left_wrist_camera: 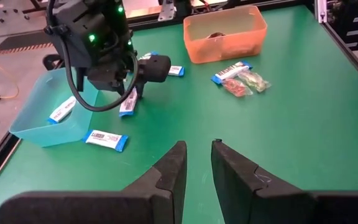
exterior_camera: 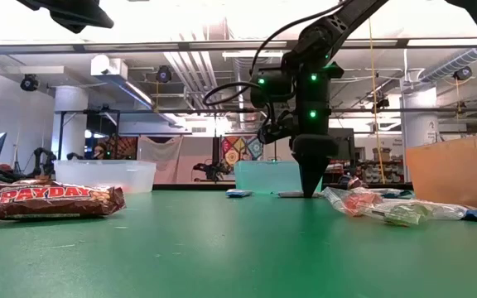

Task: Sort candy by brand, put in halloween buckets
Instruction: Put the white chocolate into the light blue bin

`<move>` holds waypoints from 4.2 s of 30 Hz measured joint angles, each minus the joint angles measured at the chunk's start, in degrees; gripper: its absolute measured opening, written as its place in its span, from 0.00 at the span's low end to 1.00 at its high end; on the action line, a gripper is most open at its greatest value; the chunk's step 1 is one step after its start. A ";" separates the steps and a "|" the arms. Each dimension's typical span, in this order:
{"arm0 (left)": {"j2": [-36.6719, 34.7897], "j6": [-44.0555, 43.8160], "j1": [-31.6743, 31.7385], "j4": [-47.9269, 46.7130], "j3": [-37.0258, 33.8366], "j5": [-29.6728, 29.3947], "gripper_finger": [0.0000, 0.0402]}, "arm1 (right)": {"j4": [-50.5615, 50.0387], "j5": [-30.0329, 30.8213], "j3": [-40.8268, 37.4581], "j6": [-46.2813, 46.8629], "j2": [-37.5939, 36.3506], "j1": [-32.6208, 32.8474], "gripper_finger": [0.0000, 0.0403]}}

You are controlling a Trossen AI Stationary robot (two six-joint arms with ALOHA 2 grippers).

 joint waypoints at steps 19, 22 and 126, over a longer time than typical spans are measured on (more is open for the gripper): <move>3.56 -0.42 0.00 0.74 0.00 -0.22 0.15 | 0.28 -10.29 -0.03 1.09 -0.65 1.64 0.10; 3.70 -0.44 0.00 0.80 0.00 -0.23 0.15 | 0.63 -11.25 -0.07 1.82 -0.96 3.83 0.09; 52.98 19.02 27.41 51.17 -2.73 31.54 0.00 | 47.12 21.90 -16.90 4.66 -5.45 30.51 0.58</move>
